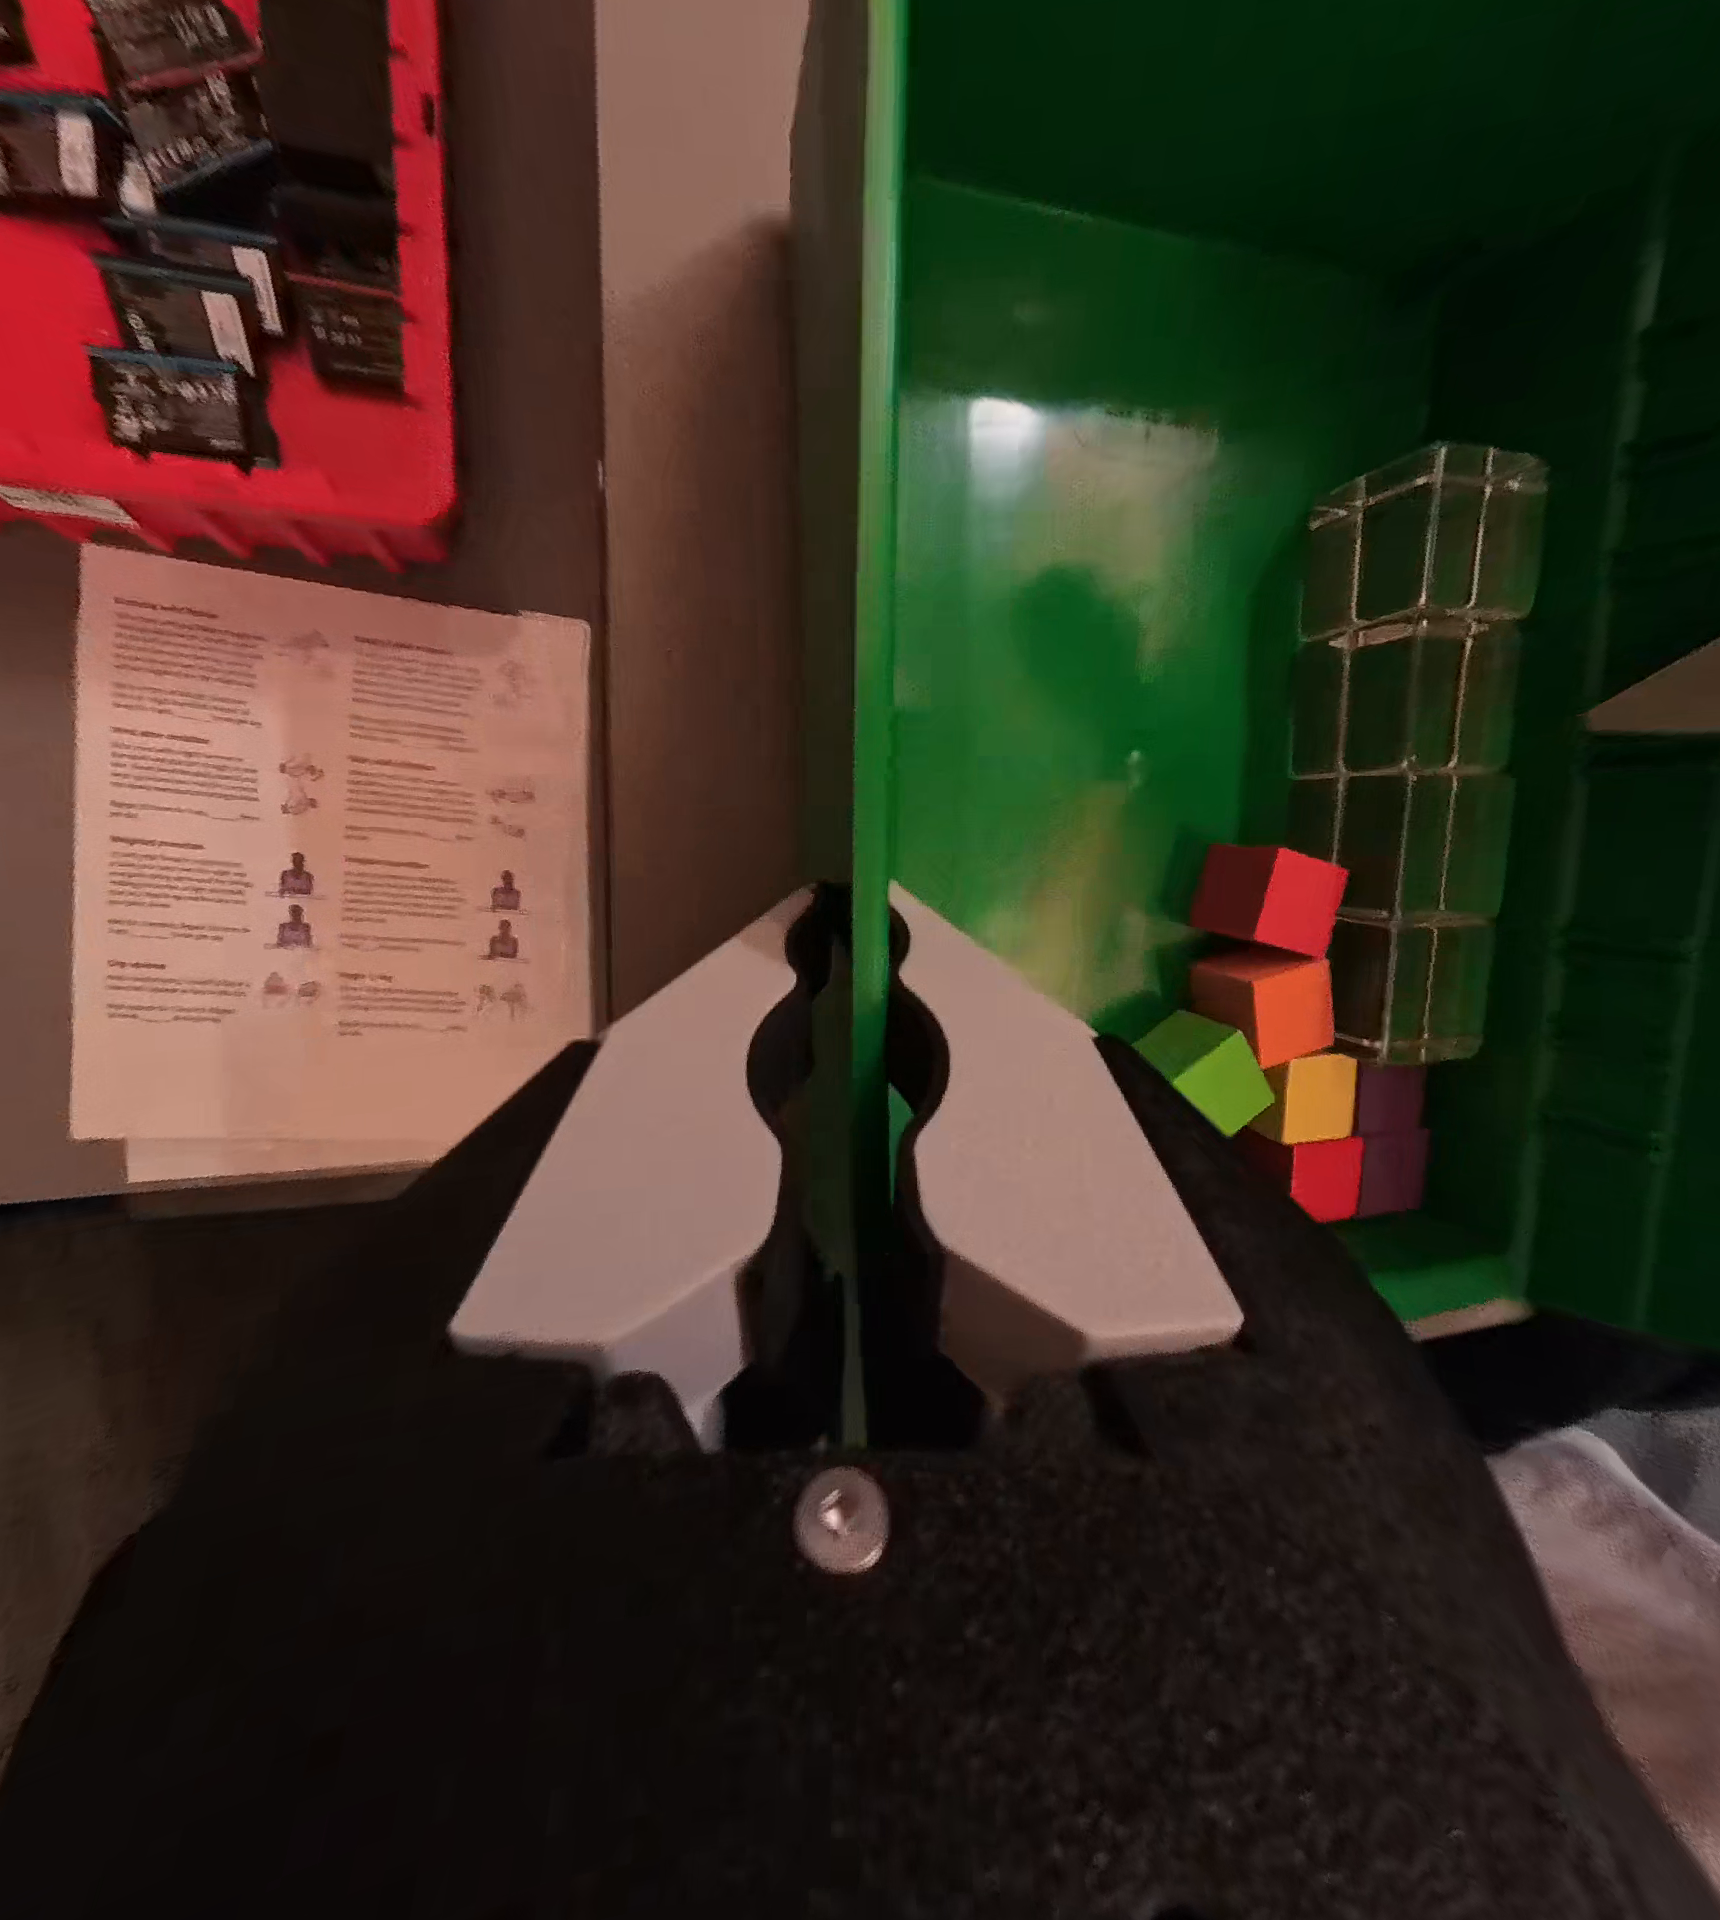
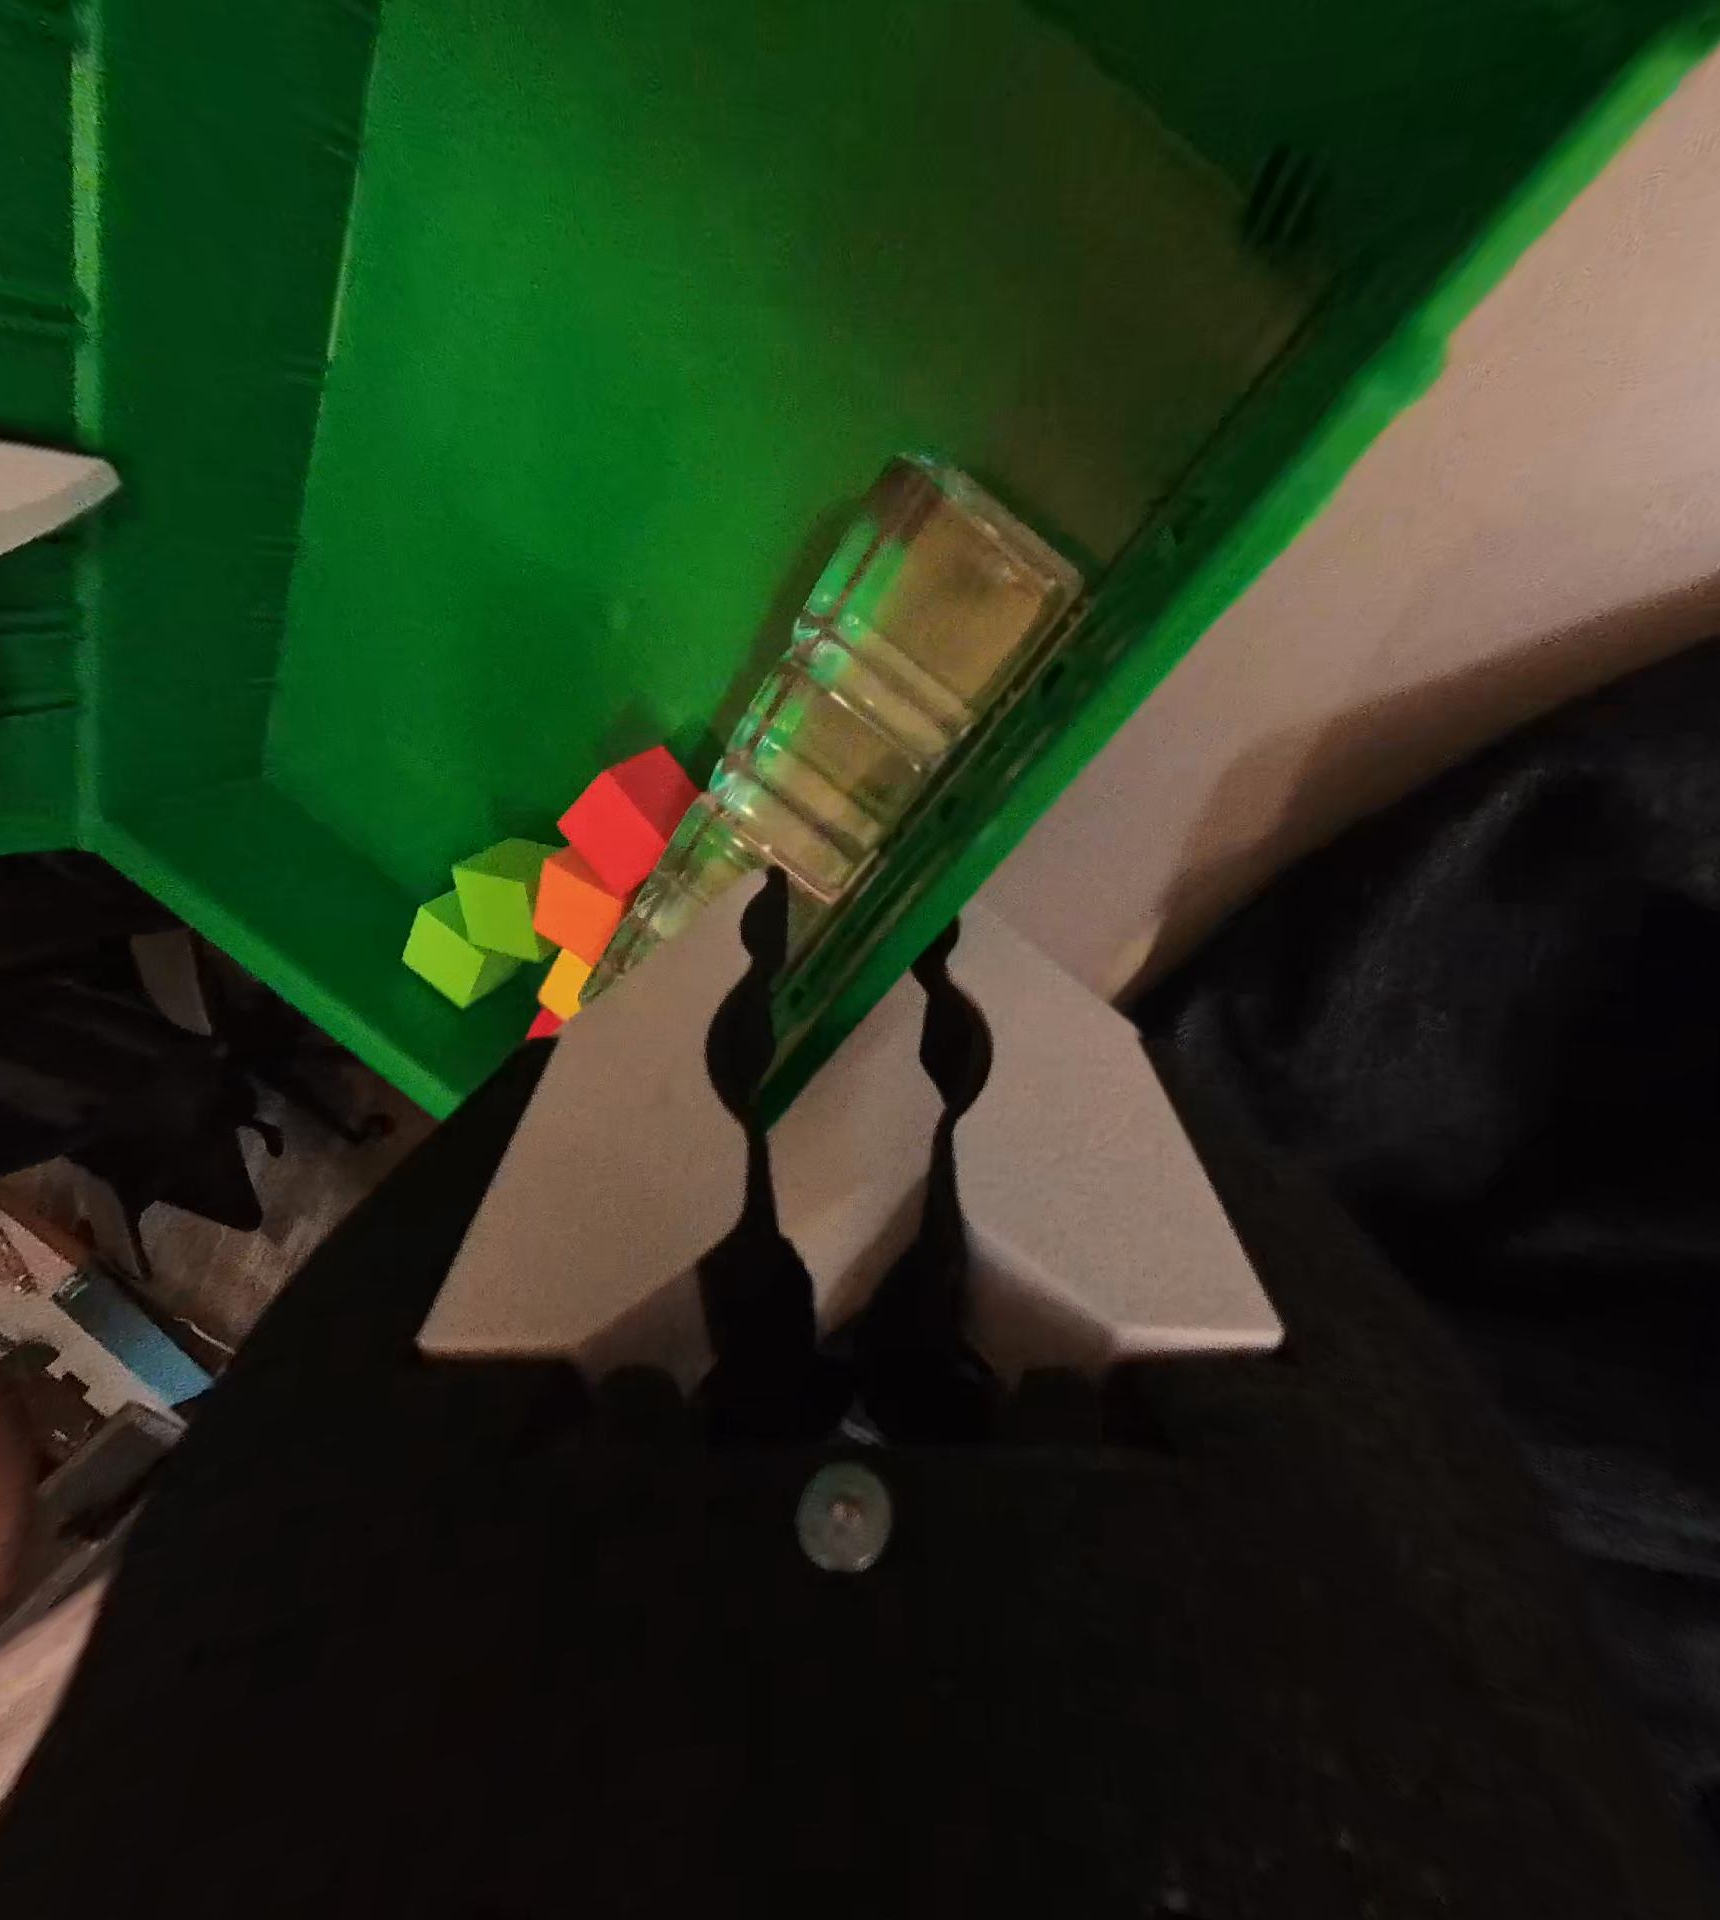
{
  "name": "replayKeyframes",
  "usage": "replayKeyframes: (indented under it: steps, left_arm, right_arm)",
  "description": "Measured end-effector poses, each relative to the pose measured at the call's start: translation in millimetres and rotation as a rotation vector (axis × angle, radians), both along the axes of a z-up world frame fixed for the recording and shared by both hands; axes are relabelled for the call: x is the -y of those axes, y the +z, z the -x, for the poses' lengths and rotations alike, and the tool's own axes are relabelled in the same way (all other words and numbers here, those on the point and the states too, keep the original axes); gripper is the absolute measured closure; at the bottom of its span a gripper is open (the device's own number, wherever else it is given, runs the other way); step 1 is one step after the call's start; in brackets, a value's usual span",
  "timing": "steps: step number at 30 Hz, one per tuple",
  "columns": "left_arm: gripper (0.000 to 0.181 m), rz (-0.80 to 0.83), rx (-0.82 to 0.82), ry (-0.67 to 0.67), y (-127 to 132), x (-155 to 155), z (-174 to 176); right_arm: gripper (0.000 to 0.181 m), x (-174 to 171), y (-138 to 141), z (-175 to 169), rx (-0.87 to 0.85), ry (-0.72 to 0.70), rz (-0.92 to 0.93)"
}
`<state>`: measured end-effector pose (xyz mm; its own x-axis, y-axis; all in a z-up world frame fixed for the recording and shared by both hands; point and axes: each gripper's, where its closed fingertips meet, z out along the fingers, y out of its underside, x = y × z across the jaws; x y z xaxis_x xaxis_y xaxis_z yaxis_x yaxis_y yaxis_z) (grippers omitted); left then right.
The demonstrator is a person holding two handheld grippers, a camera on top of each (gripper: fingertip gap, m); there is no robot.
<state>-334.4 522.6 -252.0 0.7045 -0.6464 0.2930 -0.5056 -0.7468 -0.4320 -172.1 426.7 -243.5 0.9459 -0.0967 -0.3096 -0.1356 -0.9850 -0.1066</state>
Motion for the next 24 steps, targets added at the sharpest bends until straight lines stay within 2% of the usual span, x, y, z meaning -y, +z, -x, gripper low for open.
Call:
replayKeyframes:
  steps: [5, 8, 9, 11, 14, 16, 18, 19, 21, 22, 24]
  left_arm:
    - [0.168, 0.059, 0.043, -0.051, -3, -21, -14]
    - [0.159, 0.100, 0.082, -0.053, 1, -23, -21]
    - [0.150, 0.089, 0.104, -0.057, 6, -22, -23]
    - [0.145, 0.035, 0.132, -0.062, 22, -21, -23]
    - [0.136, -0.182, 0.202, -0.057, 76, -17, -23]
    - [0.137, -0.281, 0.348, -0.115, 122, 13, -49]
    - [0.137, -0.279, 0.517, -0.243, 157, 69, -102]
    - [0.138, -0.246, 0.590, -0.330, 165, 104, -135]
    - [0.145, -0.135, 0.630, -0.536, 155, 179, -207]
    - [0.163, -0.108, 0.602, -0.628, 139, 210, -243]
    - [0.180, -0.190, 0.529, -0.688, 100, 237, -314]
  right_arm:
    - [0.157, -29, -3, -12, -0.011, -0.036, -0.034]
    - [0.155, -28, 17, -20, -0.030, -0.095, -0.190]
    - [0.154, -22, 31, -26, -0.026, -0.120, -0.274]
    - [0.148, 5, 68, -33, -0.045, -0.150, -0.471]
    - [0.126, 78, 104, -59, 0.023, -0.180, -0.715]
    - [0.120, 137, 106, -104, 0.185, -0.279, -0.815]
    - [0.134, 195, 98, -154, 0.283, -0.422, -0.801]
    - [0.133, 219, 90, -181, 0.322, -0.488, -0.760]
    - [0.132, 248, 72, -223, 0.378, -0.519, -0.694]
    - [0.139, 252, 67, -242, 0.403, -0.531, -0.691]
    - [0.143, 239, 58, -270, 0.388, -0.520, -0.712]
